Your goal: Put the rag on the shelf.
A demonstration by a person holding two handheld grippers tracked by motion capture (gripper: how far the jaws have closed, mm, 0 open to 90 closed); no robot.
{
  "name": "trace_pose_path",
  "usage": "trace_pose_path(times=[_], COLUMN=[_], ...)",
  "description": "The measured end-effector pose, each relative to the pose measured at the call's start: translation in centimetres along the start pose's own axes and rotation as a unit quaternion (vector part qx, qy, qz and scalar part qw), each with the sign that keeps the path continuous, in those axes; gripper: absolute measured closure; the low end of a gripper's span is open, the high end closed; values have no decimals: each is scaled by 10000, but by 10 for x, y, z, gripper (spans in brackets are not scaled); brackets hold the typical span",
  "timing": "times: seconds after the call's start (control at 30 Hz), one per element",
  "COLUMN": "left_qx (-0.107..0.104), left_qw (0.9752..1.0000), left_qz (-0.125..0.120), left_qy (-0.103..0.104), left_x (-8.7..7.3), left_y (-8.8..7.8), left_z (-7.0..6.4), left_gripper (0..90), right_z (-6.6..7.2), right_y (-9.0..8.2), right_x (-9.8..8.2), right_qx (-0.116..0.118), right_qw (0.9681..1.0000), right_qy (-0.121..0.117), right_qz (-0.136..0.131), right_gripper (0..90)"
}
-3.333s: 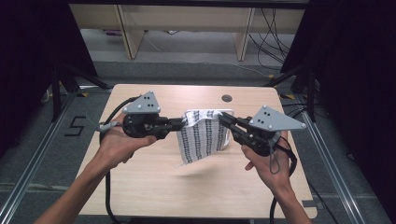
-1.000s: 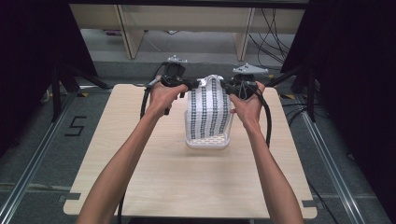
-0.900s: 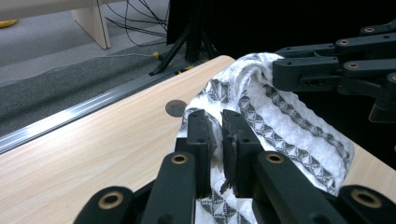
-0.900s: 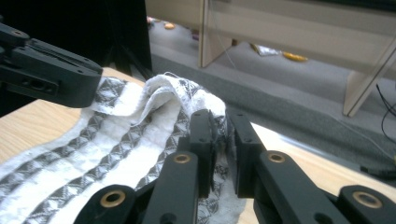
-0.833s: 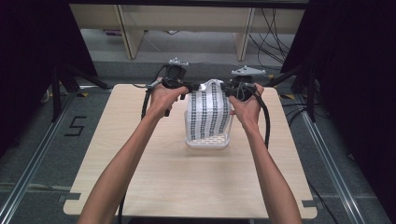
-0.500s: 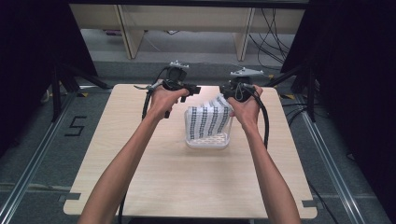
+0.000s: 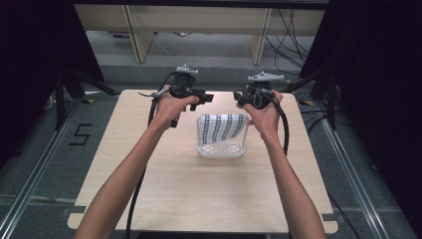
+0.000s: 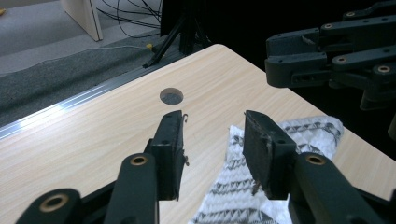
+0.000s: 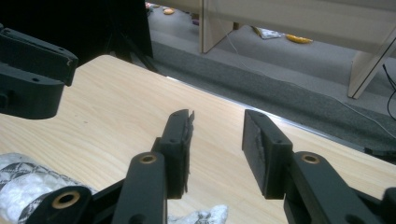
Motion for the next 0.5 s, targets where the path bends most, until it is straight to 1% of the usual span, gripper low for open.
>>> trace_pose_path(times=[0.03,0.1,0.13,0.2,0.23,0.27,0.3,0.37,0.4,0.43,0.5], left_qx=[-29,-59,-68,-55,-58,-69,-86,-91,-89,-89,-104], left_qw=[10000,10000,10000,10000,10000,10000,9999,9999,9999,9999,9999], left_qz=[-35,-39,-41,-13,-18,4,-57,-70,-63,-63,-66], left_qy=[-37,-33,-28,-20,8,41,-17,-23,-12,-12,-17], left_x=[0,-1,-3,-5,-7,-9,-9,-11,-13,-13,-14], left_y=[-1,-3,-4,-6,-8,-10,-10,-13,-14,-14,-15], left_z=[-1,-2,-2,-2,-2,-2,-2,-2,-1,-1,-2], left_gripper=[554,534,521,483,475,471,465,457,447,444,438], right_z=[0,-2,-1,0,-1,0,1,0,0,-1,-3], right_y=[-1,-4,-4,-7,-8,-10,-11,-13,-14,-14,-16], right_x=[0,0,-1,-2,-3,-5,-6,-8,-10,-10,-11], right_qx=[-14,-18,36,9,22,87,106,109,154,185,151], right_qw=[10000,10000,10000,10000,9999,9999,9999,9998,9998,9997,9998], right_qy=[5,-70,-66,-50,-112,-32,-38,-33,48,-45,-22], right_qz=[21,11,29,34,70,97,101,146,144,129,143], right_gripper=[613,597,588,567,565,556,548,538,525,520,513])
Point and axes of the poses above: each handheld gripper's, and its own axes: y roughly forward along the jaws, x roughly out of its top, z roughly to its left, the point moved 8 cm from there along y, roughly forward along the jaws, and after that the axes turned 10 degrees about z, right-handed, at the moved point
